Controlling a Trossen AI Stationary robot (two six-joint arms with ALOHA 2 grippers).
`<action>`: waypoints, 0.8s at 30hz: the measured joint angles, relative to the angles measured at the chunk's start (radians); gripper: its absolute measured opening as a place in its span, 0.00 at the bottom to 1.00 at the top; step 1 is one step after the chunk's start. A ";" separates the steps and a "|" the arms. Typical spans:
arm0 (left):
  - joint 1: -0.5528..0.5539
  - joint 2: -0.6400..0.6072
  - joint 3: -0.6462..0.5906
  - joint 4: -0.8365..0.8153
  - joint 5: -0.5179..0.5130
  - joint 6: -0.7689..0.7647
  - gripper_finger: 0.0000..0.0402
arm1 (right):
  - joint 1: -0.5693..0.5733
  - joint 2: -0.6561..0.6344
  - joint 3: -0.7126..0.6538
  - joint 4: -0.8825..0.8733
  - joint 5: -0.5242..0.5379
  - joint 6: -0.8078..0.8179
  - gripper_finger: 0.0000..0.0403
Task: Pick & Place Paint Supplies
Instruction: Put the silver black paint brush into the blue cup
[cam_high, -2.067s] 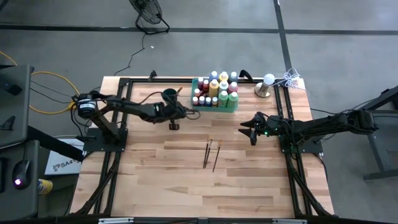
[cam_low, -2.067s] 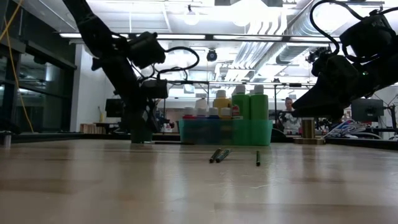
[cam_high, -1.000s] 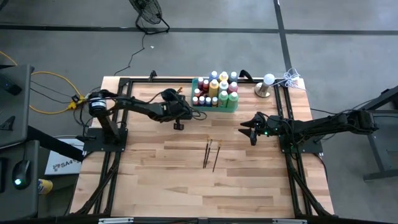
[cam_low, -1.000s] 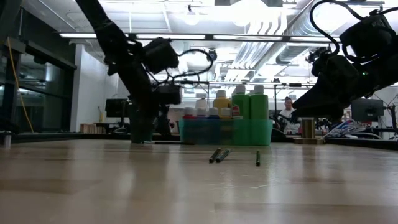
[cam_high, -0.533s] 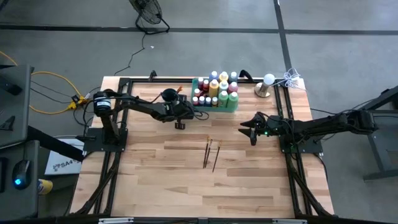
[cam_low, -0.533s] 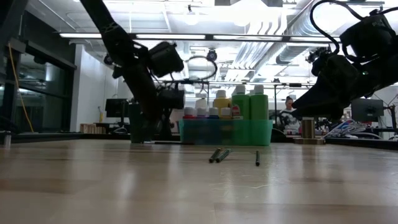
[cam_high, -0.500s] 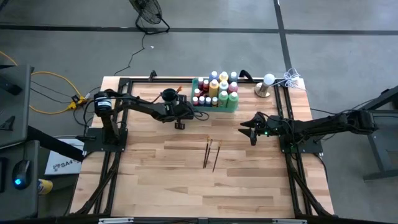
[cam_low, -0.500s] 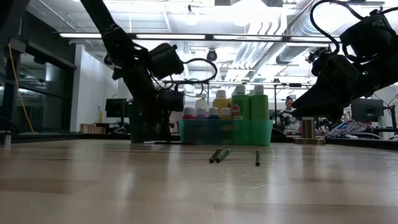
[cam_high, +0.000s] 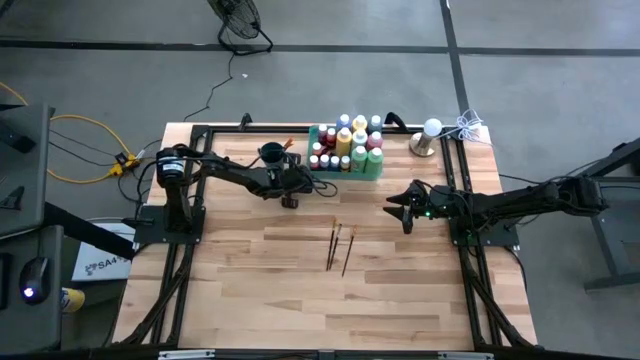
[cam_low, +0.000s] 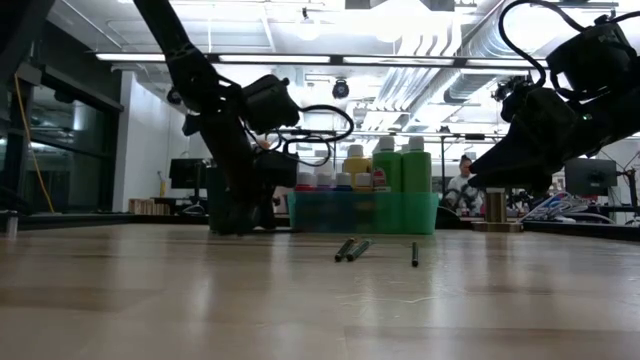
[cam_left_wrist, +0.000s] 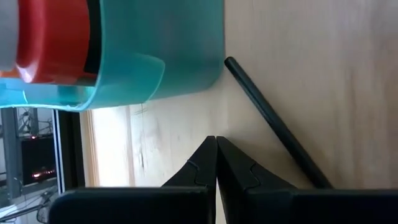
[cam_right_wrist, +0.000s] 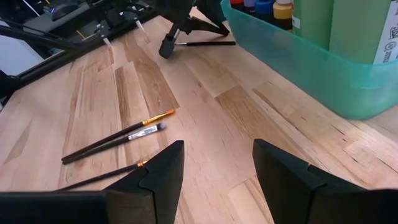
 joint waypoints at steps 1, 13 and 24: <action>-0.007 0.000 0.000 -0.010 0.000 -0.006 0.00 | 0.000 0.000 0.000 0.000 0.000 0.000 0.46; -0.087 -0.049 -0.002 -0.138 0.013 -0.137 0.00 | 0.000 0.000 0.000 0.000 0.000 0.000 0.46; -0.127 -0.058 -0.002 -0.145 0.056 -0.192 0.00 | 0.000 0.000 0.000 0.000 0.000 0.000 0.46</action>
